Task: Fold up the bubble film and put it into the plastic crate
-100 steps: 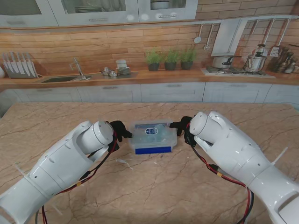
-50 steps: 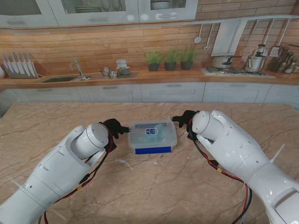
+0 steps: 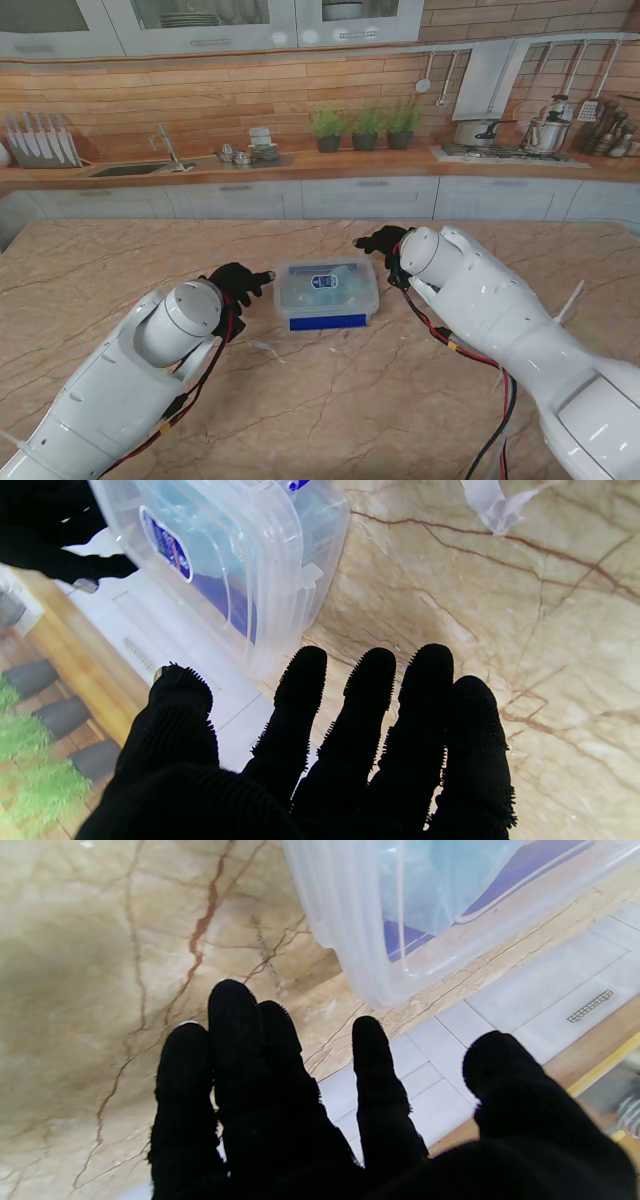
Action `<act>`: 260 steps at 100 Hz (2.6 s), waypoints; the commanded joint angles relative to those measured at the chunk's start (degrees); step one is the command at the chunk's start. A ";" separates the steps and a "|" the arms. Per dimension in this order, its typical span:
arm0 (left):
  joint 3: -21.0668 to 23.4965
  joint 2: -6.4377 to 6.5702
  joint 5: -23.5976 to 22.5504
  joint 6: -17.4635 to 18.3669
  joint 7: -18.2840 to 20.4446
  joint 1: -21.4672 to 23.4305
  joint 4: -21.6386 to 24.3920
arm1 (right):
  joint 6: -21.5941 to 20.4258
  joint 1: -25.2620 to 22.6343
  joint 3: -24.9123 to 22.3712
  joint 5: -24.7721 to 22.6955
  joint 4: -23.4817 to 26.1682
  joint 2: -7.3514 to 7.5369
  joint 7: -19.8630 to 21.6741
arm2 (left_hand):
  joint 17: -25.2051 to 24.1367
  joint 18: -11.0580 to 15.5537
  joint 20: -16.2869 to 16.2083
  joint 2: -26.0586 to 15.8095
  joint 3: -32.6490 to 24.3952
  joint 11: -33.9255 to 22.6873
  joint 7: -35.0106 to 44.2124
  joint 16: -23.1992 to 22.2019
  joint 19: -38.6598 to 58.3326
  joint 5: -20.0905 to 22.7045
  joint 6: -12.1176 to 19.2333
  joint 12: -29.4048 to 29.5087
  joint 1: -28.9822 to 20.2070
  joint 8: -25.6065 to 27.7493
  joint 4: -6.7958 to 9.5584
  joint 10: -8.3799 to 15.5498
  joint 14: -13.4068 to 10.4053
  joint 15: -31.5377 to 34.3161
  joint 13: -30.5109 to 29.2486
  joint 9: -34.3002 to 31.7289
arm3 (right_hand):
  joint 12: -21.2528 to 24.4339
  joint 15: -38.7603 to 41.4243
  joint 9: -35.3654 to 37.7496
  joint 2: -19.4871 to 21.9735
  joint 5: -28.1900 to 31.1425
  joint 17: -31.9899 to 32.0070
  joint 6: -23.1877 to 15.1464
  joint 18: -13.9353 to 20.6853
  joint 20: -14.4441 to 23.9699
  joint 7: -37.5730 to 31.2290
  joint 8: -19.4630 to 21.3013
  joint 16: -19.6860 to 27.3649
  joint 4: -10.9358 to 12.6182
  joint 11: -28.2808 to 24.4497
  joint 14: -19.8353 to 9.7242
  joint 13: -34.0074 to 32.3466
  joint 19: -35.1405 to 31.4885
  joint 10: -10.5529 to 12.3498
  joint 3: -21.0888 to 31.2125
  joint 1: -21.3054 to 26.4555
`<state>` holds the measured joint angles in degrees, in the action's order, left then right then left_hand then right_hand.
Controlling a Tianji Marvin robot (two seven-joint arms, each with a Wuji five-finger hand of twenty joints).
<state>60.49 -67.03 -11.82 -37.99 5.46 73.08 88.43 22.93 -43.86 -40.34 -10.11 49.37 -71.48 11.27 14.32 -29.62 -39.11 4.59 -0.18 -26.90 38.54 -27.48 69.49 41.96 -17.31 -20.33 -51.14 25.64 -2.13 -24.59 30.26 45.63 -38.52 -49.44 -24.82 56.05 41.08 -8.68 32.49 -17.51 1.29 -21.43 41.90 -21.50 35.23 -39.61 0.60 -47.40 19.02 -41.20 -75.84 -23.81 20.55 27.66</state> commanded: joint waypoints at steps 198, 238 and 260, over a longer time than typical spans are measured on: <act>-9.39 2.92 -11.21 -1.25 4.90 3.89 5.80 | 9.32 -31.34 -17.84 -11.58 39.96 8.62 3.63 | 1.29 0.68 -1.89 5.73 -1.60 -4.10 7.29 -1.10 2.83 1.53 -0.45 -3.21 -4.18 3.55 1.81 1.02 0.74 2.63 -2.95 -4.73 | 3.88 -12.36 2.05 -1.00 9.08 -2.00 12.84 1.79 -1.31 1.38 0.03 6.82 1.12 5.48 4.26 -1.14 3.21 -2.72 0.36 0.48; -11.01 2.11 -10.51 -1.42 3.16 3.16 3.68 | 15.59 -23.71 -13.13 2.11 30.65 4.99 1.13 | 1.75 1.22 -1.94 11.90 -12.15 -5.35 12.45 -1.23 3.12 0.15 0.79 -4.31 -3.66 1.04 0.27 1.97 -0.07 3.23 -3.92 -5.49 | 5.01 -23.13 -1.30 -1.31 5.75 -0.56 14.31 -2.10 -7.48 6.09 -0.84 14.02 0.81 8.57 6.69 -0.16 12.40 -3.99 0.04 1.80; -12.16 1.82 -9.09 -2.25 3.28 2.05 3.20 | 16.19 -21.87 -12.36 7.20 27.15 3.25 -0.14 | 1.05 1.15 -2.12 7.64 -11.13 -5.23 11.85 -1.29 3.35 0.67 -0.03 -4.22 -2.40 0.67 0.02 1.05 0.44 3.27 -3.34 -5.23 | 5.40 -23.76 -2.68 -1.17 4.76 -1.01 13.21 -3.63 -8.10 6.43 -0.74 14.27 0.79 9.61 8.33 -0.42 13.43 -3.52 -0.23 2.25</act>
<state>49.28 -64.66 -21.14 -39.78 7.65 74.75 92.27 38.78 -66.45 -53.44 -2.73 77.22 -67.49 10.69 16.09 -29.87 -39.73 12.22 -7.75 -30.62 49.71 -28.09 70.27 44.03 -20.99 -24.00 -50.31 26.92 -1.97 -23.31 29.97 47.33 -40.86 -53.75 -19.87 33.13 39.63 -8.70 38.26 -18.24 15.52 -24.58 34.64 -15.69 34.61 -25.94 -0.05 -38.44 23.05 -42.47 -62.94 -26.18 20.54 28.27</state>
